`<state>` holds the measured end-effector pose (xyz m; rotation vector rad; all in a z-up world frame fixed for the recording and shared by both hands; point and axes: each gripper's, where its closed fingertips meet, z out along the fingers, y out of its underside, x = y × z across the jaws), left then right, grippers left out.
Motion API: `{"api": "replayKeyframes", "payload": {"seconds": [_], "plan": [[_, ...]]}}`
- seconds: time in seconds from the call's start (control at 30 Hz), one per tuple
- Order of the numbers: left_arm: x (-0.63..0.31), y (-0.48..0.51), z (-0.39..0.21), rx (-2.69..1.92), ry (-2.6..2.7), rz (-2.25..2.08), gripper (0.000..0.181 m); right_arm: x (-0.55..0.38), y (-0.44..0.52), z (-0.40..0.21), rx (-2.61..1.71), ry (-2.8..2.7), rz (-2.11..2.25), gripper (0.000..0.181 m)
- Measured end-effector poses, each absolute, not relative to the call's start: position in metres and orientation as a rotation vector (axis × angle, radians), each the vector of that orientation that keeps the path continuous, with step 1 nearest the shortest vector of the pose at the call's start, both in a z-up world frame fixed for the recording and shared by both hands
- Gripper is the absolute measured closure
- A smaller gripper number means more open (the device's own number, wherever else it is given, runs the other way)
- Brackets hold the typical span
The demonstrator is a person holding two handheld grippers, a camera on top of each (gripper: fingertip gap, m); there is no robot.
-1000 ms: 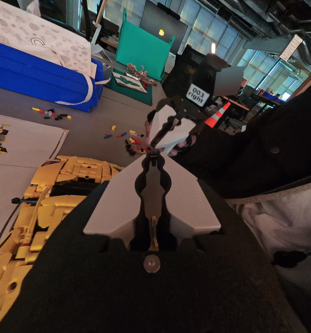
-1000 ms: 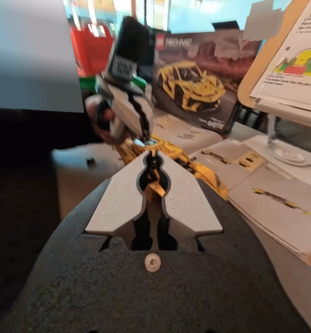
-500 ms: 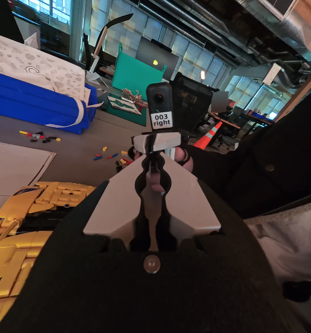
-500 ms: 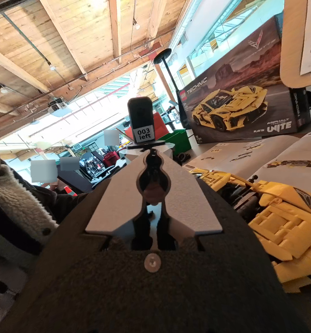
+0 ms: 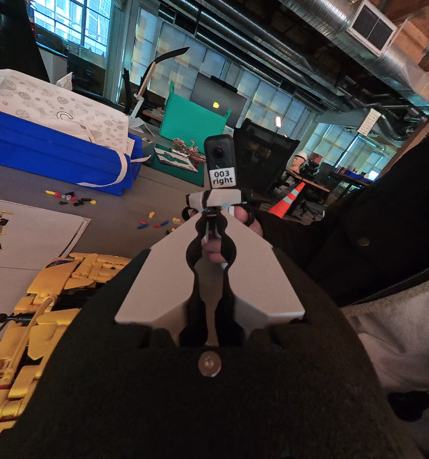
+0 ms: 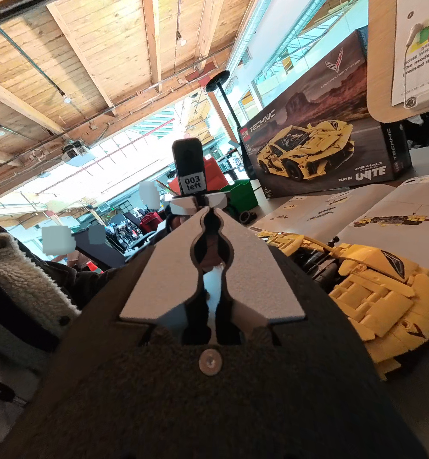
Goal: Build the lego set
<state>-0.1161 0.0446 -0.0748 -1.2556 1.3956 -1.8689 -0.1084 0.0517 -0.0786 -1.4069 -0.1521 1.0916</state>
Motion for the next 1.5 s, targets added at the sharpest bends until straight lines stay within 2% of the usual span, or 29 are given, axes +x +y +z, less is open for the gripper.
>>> {"api": "replayKeyframes", "payload": {"seconds": [0.17,0.33,0.67,0.73,0.9,1.03,1.17,1.33,1.43,1.5], "plan": [[-0.12,0.058,-0.079,-1.286,1.396,-1.798,0.175,-0.092,0.051,-0.081,-1.429,-0.197,0.892,0.181],[-0.119,0.115,-0.093,-1.431,1.234,-1.517,0.174,-0.069,0.057,-0.094,-1.506,-0.188,0.687,0.178],[-0.139,0.148,-0.067,-1.38,1.017,-1.524,0.174,-0.086,0.06,-0.111,-1.582,-0.281,0.56,0.162],[-0.14,0.148,-0.065,-1.365,0.997,-1.56,0.174,-0.083,0.061,-0.11,-1.572,-0.254,0.569,0.153],[-0.14,0.12,-0.051,-1.275,1.023,-1.853,0.175,-0.091,0.054,-0.1,-1.535,-0.313,0.583,0.152],[-0.132,0.082,-0.048,-1.258,1.124,-2.05,0.175,-0.112,0.039,-0.081,-1.379,-0.478,0.422,0.151],[-0.123,0.042,-0.057,-1.297,1.295,-2.146,0.175,-0.123,0.033,-0.075,-1.321,-0.55,0.355,0.141],[-0.12,0.014,-0.061,-1.337,1.405,-2.223,0.174,-0.128,0.019,-0.063,-1.233,-0.611,0.374,0.158],[-0.124,0.008,-0.062,-1.375,1.433,-2.284,0.174,-0.133,0.015,-0.067,-1.232,-0.659,0.381,0.158],[-0.127,0.004,-0.065,-1.389,1.469,-2.323,0.174,-0.136,0.013,-0.069,-1.228,-0.697,0.362,0.168]]}}
